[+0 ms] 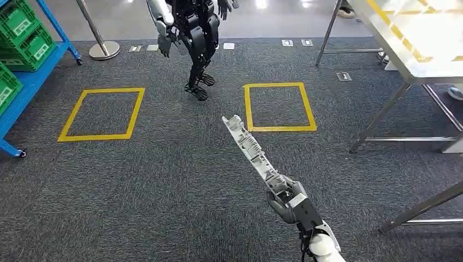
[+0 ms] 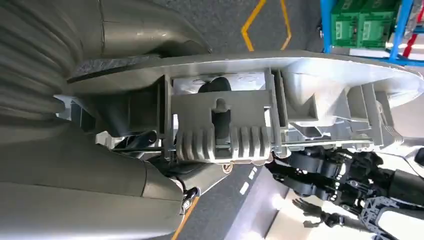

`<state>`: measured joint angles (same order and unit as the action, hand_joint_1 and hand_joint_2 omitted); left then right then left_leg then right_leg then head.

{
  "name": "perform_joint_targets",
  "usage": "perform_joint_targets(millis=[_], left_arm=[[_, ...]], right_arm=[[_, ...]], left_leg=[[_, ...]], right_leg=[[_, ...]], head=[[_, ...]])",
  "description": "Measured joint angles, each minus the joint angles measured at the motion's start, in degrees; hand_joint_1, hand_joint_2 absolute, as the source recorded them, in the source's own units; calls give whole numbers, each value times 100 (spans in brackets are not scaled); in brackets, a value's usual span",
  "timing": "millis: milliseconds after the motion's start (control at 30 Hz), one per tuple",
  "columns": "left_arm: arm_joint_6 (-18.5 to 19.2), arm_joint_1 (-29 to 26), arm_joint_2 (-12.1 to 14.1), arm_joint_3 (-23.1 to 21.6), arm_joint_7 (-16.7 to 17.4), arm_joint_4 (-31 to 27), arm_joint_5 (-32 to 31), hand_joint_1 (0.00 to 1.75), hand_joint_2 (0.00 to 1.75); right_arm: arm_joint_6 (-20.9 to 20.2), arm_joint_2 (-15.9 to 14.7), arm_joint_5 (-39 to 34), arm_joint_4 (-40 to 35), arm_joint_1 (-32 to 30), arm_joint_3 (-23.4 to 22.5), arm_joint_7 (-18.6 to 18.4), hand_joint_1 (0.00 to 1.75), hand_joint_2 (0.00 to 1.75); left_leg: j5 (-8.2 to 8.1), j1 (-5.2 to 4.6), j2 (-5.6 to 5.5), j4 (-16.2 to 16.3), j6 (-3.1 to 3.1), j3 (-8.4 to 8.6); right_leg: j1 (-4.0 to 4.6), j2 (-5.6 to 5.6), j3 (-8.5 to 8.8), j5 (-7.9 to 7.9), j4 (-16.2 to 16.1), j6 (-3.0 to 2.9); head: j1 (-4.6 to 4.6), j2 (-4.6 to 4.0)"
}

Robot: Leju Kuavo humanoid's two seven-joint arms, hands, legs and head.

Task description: Take the parts from the cabinet and place them on the table.

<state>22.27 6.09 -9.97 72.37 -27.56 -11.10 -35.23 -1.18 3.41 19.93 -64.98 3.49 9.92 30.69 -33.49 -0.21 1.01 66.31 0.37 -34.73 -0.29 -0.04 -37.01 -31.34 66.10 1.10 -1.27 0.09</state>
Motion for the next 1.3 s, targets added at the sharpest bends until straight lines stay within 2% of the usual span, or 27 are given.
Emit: perform_joint_targets(millis=[533,767,933,1067,1300], left_arm=[[22,-14,4,2,-63,0,-24,0,175],[22,-17,4,0,-74,2,-24,0,175],[22,-18,4,0,-92,2,-24,0,175],[22,-19,2,0,-101,2,-20,0,175],[-83,-61,2,9,-20,0,44,0,175]], right_arm=[[-55,17,-9,2,34,-13,122,175,175],[-63,17,-9,7,38,-13,131,175,175],[221,20,133,7,47,-13,262,175,175],[225,20,144,7,46,-13,256,175,175],[192,94,103,-7,-76,-13,262,175,175]], left_leg=[[-390,0,0,1075,11,-698],[-542,-1,0,1443,16,-923],[-550,-4,0,1456,19,-935],[-544,-4,0,1415,16,-905],[-472,-4,2,1144,4,-693]], right_leg=[[1,0,-701,-368,1048,22],[2,0,-929,-510,1411,22],[2,0,-942,-519,1429,30],[2,0,-913,-513,1389,33],[1,1,-702,-446,1120,27]], head=[[0,0],[0,0],[0,0],[0,0],[0,0]])
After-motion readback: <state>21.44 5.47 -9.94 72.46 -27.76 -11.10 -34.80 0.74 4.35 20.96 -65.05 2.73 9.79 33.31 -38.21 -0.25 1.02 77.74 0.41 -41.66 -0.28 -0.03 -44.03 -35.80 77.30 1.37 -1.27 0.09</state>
